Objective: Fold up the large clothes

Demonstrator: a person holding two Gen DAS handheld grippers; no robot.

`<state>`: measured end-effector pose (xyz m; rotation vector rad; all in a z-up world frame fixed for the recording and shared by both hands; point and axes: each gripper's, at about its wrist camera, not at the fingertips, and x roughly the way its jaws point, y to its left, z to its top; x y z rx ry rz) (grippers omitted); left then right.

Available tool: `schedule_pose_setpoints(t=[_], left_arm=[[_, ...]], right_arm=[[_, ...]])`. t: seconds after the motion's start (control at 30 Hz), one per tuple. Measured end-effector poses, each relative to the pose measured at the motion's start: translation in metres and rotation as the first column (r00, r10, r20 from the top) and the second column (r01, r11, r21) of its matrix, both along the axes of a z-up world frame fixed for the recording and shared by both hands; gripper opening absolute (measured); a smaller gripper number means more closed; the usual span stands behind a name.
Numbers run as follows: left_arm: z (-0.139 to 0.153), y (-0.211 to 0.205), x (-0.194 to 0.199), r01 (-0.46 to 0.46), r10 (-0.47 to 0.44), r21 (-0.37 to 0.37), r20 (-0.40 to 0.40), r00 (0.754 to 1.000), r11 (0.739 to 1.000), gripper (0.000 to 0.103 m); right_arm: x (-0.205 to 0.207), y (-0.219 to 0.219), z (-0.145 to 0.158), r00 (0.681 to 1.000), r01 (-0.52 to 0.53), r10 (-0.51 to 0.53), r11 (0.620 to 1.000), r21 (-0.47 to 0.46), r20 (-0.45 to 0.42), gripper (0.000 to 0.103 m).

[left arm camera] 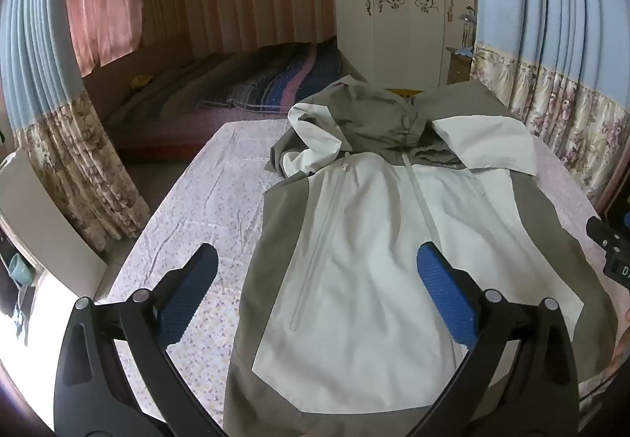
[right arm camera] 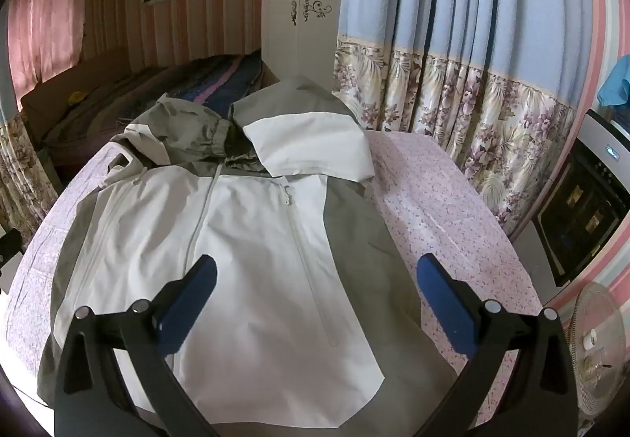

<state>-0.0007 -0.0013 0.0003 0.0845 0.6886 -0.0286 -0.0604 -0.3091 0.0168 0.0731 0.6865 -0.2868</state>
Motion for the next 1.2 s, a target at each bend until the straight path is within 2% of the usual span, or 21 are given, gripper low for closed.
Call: schedule_pose_setpoints(t=[0.13, 0.17, 0.5, 0.57, 1.2], left_arm=[[0.001, 0.0, -0.001, 0.006, -0.006, 0.006, 0.006, 1.0, 1.0, 0.1], [0.0, -0.002, -0.002, 0.0, 0.0, 0.027, 0.014, 1.0, 1.0, 0.1], [-0.004, -0.01, -0.017, 0.002, -0.003, 0.021, 0.011, 1.0, 1.0, 0.1], [-0.004, -0.003, -0.002, -0.002, 0.002, 0.013, 0.001, 1.0, 1.0, 0.1], [-0.002, -0.005, -0.001, 0.01, -0.01, 0.018, -0.003, 1.0, 1.0, 0.1]], right_arm=[[0.0, 0.0, 0.001, 1.0, -0.002, 0.002, 1.0, -0.001, 0.0, 0.101], [0.0, 0.0, 0.001, 1.0, -0.003, 0.003, 1.0, -0.001, 0.001, 0.101], [-0.004, -0.001, 0.004, 1.0, 0.004, -0.004, 1.0, 0.009, 0.001, 0.101], [-0.004, -0.001, 0.004, 1.0, 0.003, -0.003, 1.0, 0.009, 0.002, 0.101], [-0.005, -0.002, 0.006, 1.0, 0.007, -0.007, 1.0, 0.006, 0.009, 0.101]])
